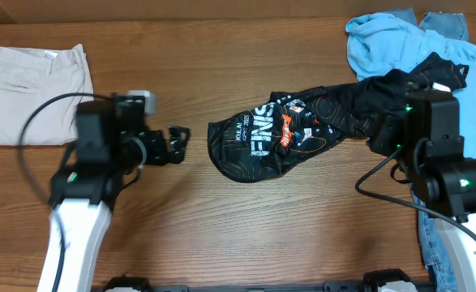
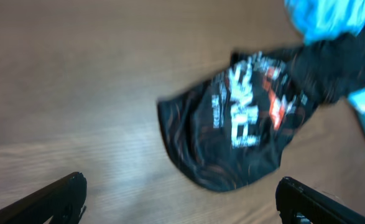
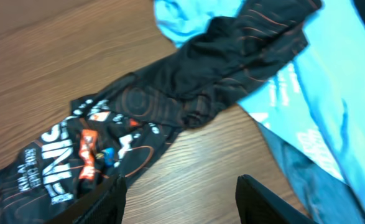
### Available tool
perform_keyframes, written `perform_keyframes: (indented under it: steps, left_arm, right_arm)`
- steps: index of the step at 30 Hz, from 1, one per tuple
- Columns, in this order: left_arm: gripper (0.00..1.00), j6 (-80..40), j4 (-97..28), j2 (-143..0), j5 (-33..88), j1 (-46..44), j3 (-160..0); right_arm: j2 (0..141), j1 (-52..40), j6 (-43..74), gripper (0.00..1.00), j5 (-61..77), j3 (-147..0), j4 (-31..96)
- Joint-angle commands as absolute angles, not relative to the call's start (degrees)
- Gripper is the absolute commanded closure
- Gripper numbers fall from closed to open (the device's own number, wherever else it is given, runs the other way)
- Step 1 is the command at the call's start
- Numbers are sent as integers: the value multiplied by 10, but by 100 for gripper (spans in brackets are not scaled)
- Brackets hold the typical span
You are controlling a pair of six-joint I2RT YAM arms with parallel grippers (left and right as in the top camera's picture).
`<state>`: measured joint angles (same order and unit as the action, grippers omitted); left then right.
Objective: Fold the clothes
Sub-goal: 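Pull the black jersey left onto the table with the right gripper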
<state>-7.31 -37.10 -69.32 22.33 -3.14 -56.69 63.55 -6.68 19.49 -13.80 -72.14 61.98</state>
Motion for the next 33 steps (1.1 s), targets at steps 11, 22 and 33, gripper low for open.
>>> perform_keyframes:
  steps: [11,22,33]
  left_arm:
    - [0,-183,-264,-988,296,-120,-575]
    - [88,-271,-192,-1060,297,-164,-576]
    - [96,-190,-369,-948,260,-79,-648]
  right_arm:
    - [632,-53,197,39,-143,-731,632]
    - [633,-53,197,38,-143,-731,636]
    - [651,-53,197,36,-143,-731,637]
